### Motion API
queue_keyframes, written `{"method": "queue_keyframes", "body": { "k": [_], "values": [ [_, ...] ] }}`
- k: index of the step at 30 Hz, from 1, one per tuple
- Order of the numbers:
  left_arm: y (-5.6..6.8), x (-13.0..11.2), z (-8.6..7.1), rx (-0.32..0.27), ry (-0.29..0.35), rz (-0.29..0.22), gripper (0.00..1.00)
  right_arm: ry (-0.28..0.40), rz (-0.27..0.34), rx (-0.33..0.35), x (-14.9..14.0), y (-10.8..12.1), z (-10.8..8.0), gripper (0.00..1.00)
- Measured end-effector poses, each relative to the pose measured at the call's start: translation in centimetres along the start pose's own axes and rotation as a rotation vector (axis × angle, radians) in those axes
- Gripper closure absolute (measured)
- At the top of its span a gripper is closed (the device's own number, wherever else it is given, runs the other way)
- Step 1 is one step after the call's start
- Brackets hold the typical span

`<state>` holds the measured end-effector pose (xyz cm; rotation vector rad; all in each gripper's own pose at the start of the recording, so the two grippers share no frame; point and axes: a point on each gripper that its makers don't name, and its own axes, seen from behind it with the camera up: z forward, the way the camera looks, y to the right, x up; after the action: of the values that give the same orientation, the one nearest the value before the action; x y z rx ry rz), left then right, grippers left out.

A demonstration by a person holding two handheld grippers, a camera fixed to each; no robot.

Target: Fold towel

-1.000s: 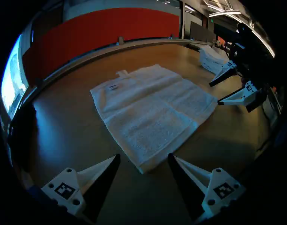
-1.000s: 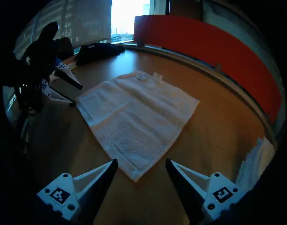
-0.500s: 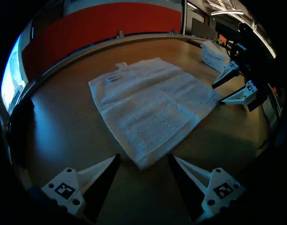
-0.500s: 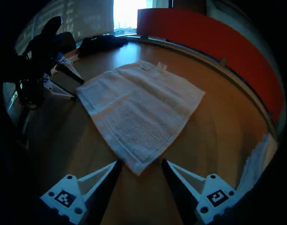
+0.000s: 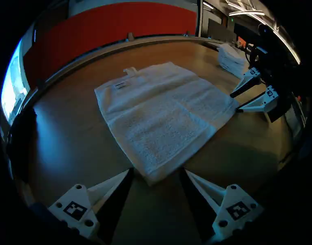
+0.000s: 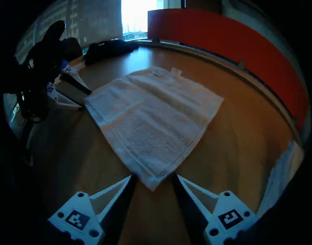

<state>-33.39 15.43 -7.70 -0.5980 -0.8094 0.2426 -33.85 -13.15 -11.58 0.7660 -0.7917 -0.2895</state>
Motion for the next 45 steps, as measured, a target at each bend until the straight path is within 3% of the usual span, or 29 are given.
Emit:
{"method": "queue_keyframes", "body": {
  "k": [7, 11, 16, 19, 23, 32, 45],
  "values": [
    [0.0, 0.1, 0.1, 0.004, -0.005, -0.005, 0.28, -0.002, 0.004, 0.001, 0.1, 0.0, 0.1, 0.64],
    [0.0, 0.1, 0.1, 0.009, -0.006, -0.009, 0.45, -0.002, 0.006, 0.004, 0.1, -0.1, 0.2, 0.74],
    [0.3, 0.2, 0.2, 0.004, -0.007, -0.003, 0.55, 0.004, 0.007, 0.011, 0.3, -0.4, 0.3, 0.88],
    [0.3, 0.2, 0.2, 0.005, -0.009, -0.002, 0.74, 0.006, 0.006, 0.011, 0.3, -0.5, 0.2, 0.89],
    [0.3, 0.3, 0.2, 0.008, -0.011, -0.004, 0.84, 0.006, 0.008, 0.015, 0.4, -0.6, 0.2, 0.9],
    [0.0, 1.5, -0.4, 0.015, 0.006, -0.029, 0.87, 0.035, 0.013, 0.009, 1.8, -0.5, -0.5, 0.91],
    [-0.3, 5.0, -4.0, 0.02, 0.057, -0.064, 0.87, 0.115, 0.02, -0.034, 5.9, 0.3, -3.7, 0.91]
  ]
}}
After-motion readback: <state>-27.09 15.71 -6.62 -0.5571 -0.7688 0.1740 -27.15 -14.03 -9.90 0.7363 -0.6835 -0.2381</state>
